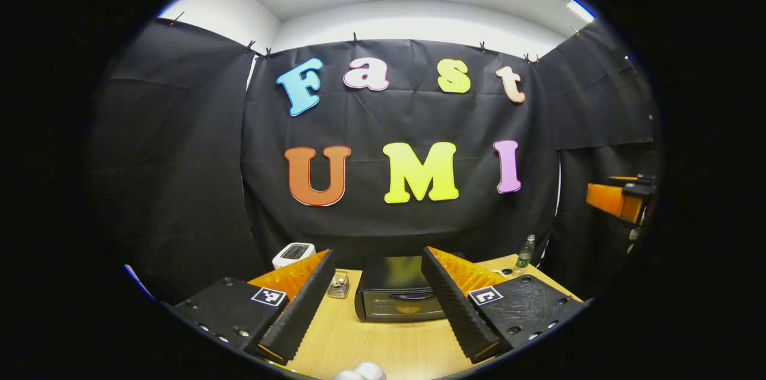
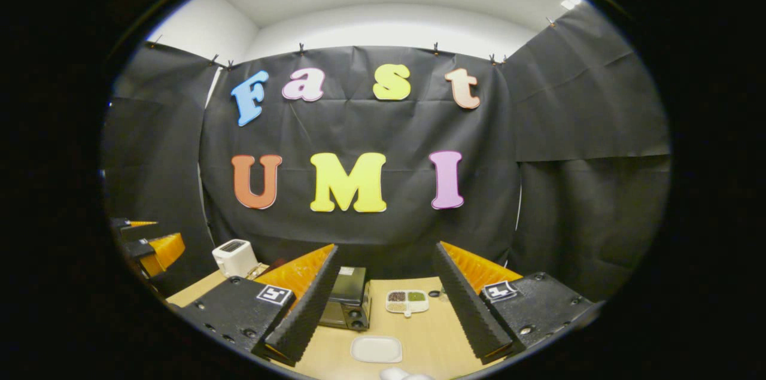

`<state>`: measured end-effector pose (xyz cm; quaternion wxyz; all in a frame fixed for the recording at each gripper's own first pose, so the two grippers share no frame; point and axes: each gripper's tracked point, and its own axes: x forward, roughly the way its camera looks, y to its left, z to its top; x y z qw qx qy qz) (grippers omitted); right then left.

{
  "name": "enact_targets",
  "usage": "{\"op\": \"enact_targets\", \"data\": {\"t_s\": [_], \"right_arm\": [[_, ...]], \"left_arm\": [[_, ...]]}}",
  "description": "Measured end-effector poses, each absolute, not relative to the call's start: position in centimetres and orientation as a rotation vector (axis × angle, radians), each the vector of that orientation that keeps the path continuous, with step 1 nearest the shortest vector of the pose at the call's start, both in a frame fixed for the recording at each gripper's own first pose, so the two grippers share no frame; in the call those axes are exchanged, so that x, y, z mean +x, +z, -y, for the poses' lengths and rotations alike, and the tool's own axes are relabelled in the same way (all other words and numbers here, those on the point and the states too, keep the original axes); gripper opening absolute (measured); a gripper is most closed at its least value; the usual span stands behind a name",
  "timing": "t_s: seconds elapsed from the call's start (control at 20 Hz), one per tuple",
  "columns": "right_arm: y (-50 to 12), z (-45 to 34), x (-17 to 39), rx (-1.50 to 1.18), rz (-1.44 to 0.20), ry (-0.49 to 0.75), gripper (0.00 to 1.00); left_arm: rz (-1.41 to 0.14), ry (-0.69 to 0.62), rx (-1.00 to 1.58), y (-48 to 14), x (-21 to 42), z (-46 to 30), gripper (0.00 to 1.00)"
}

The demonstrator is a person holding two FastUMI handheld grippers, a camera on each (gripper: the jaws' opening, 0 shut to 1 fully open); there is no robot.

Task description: Open the electric oven with the left hand, put the food in, and close the electric oven.

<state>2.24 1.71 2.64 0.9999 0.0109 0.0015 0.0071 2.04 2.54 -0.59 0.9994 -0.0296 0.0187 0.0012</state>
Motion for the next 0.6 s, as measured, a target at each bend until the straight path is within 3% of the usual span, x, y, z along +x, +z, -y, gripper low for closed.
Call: {"op": "enact_targets", "data": {"t_s": [0.05,0.1,0.2,0.3,0.35,0.45,0.5,0.55,0.6], "right_arm": [[2.4,-1.9,1.9,0.014,-0.012,0.018,0.96],[2.3,-1.9,1.5,0.013,-0.014,0.016,0.96],[2.0,-2.1,1.0,0.025,-0.019,0.018,0.96],[1.7,-2.1,0.6,0.032,-0.028,0.017,0.96],[1.6,-1.8,0.5,0.026,-0.030,0.011,0.96],[1.8,-1.9,0.3,0.024,-0.026,0.011,0.96],[1.9,-1.9,0.3,0.022,-0.024,0.008,0.96],[1.7,-1.8,0.1,0.018,-0.025,0.006,0.96],[1.8,-1.8,0.1,0.014,-0.024,0.006,0.96]], "left_arm": [[-0.037,0.001,-0.058,-0.1,1.6,-2.5,0.87],[-0.028,0.002,-0.055,0.1,1.2,-2.5,1.00],[-0.019,-0.009,-0.052,0.7,0.5,-2.2,0.87],[-0.014,-0.029,-0.054,0.8,0.0,-1.6,0.87],[-0.013,-0.033,-0.055,0.9,-0.1,-1.4,0.94],[-0.014,-0.032,-0.063,1.0,-0.2,-1.5,0.91],[-0.007,-0.029,-0.066,1.2,-0.3,-1.5,0.95],[-0.012,-0.030,-0.071,1.3,-0.1,-1.6,0.87],[-0.011,-0.029,-0.076,1.4,-0.2,-1.5,1.00]]}}
